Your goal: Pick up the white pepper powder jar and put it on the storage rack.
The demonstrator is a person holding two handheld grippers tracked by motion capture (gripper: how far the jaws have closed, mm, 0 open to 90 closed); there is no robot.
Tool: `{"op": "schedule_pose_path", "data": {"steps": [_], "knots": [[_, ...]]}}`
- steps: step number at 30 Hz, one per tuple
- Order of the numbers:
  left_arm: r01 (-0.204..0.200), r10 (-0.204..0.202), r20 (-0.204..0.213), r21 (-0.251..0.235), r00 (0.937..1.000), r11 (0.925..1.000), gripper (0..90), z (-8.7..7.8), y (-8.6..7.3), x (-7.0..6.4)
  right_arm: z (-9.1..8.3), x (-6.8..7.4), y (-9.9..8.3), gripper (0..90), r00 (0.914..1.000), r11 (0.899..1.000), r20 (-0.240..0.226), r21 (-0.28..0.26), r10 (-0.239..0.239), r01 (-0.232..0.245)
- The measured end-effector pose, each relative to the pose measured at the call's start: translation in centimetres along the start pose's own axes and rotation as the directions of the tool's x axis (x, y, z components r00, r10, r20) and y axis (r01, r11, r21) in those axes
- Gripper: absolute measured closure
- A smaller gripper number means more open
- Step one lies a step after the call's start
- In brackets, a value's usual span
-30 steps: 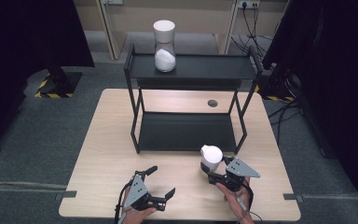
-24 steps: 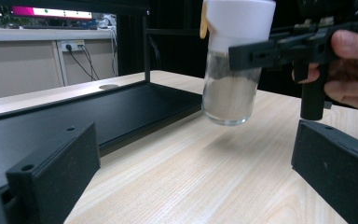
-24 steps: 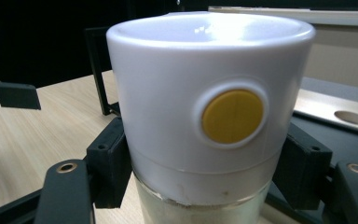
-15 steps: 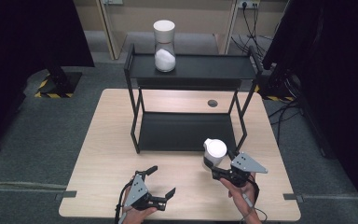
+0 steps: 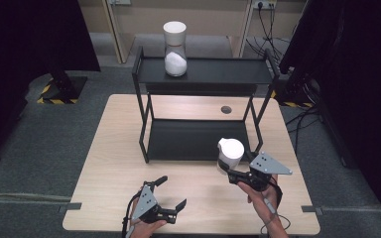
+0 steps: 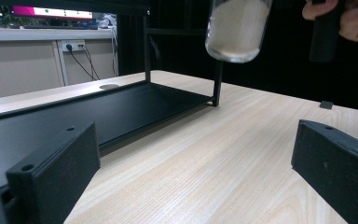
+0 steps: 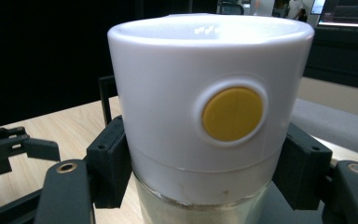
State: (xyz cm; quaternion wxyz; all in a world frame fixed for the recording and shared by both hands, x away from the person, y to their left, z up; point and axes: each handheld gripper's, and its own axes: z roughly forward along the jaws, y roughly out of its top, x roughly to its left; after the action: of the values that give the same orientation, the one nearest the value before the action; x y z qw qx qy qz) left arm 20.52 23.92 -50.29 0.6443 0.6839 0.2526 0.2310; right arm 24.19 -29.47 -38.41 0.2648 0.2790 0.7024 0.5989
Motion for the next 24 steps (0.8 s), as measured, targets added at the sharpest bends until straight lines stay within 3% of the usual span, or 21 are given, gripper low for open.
{"op": "schedule_pose_path", "data": {"steps": [6,10,18,24], "knots": [[0.001,-0.001,0.000,0.001,1.0000,1.0000,0.1,0.0,0.0,0.0,0.0,-0.5,2.1,30.9,0.9998,1.000,-0.017,0.002,-0.013,0.013],[0.002,-0.002,-0.002,-0.002,1.0000,1.0000,0.1,0.0,0.0,0.0,0.1,-0.9,3.7,30.9,0.9996,1.000,-0.030,-0.003,0.003,-0.004],[0.004,-0.004,-0.005,-0.004,1.0000,1.0000,0.1,0.0,0.0,0.0,0.3,-1.3,6.7,31.0,0.9987,1.000,-0.047,-0.006,-0.021,0.021],[0.006,-0.006,-0.005,-0.004,1.0000,1.0000,0.1,-0.1,-0.1,0.0,0.9,-1.8,8.5,31.0,0.9979,1.000,-0.064,-0.008,-0.008,0.008]]}}
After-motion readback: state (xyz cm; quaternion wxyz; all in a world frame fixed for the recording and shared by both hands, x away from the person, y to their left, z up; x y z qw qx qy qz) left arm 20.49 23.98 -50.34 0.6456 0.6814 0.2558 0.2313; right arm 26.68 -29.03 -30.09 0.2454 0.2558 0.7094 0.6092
